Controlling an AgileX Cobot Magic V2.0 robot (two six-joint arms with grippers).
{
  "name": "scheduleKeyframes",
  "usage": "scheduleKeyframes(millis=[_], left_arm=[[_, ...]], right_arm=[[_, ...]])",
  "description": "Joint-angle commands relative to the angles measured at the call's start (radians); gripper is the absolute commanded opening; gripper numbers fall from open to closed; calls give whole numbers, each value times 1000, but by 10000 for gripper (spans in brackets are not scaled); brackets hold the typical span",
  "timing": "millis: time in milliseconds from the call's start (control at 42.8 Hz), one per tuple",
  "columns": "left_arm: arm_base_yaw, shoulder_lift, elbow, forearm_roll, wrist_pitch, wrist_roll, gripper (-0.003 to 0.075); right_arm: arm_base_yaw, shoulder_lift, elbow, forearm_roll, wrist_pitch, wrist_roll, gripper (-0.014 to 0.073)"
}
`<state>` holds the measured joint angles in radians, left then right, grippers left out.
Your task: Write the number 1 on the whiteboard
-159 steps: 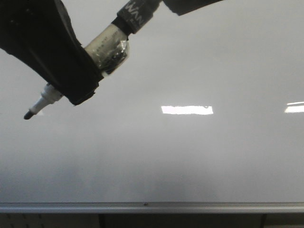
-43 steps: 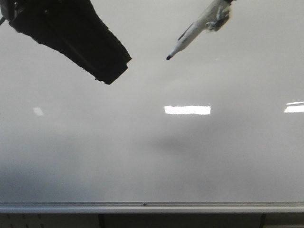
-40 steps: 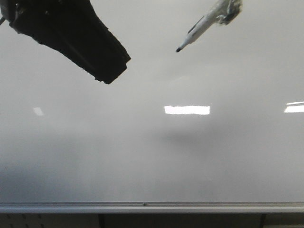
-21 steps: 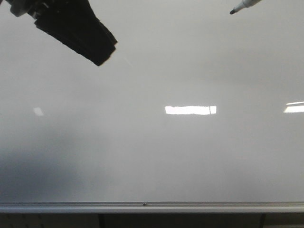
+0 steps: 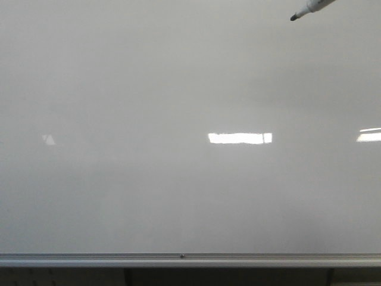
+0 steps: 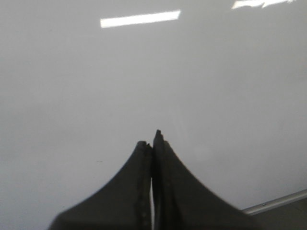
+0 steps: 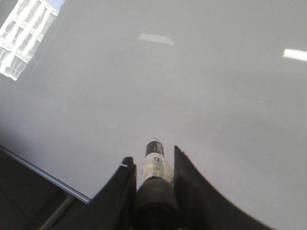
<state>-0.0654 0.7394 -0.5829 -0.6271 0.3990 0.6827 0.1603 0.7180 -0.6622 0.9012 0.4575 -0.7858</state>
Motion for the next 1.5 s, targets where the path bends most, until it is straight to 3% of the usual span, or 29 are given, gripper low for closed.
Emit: scheduleKeyframes(millis=[0,210,818,1472], left_arm=[[21,-124,57,-29,-105,-11,-20],[32,-288,152,-29,-111,-11,-20],[32,-300,154,-27,-128,-11,-20],[32,-300,154,-27,-128,-11,-20]], right_arm=[[-5,-1,-24,44,-53,-8,-59],[-5,52,-37,75,-62,-8,-59],[13,500,-373,75,-125,-15,-59],[15,579,-410,75,-233,-53,-59]])
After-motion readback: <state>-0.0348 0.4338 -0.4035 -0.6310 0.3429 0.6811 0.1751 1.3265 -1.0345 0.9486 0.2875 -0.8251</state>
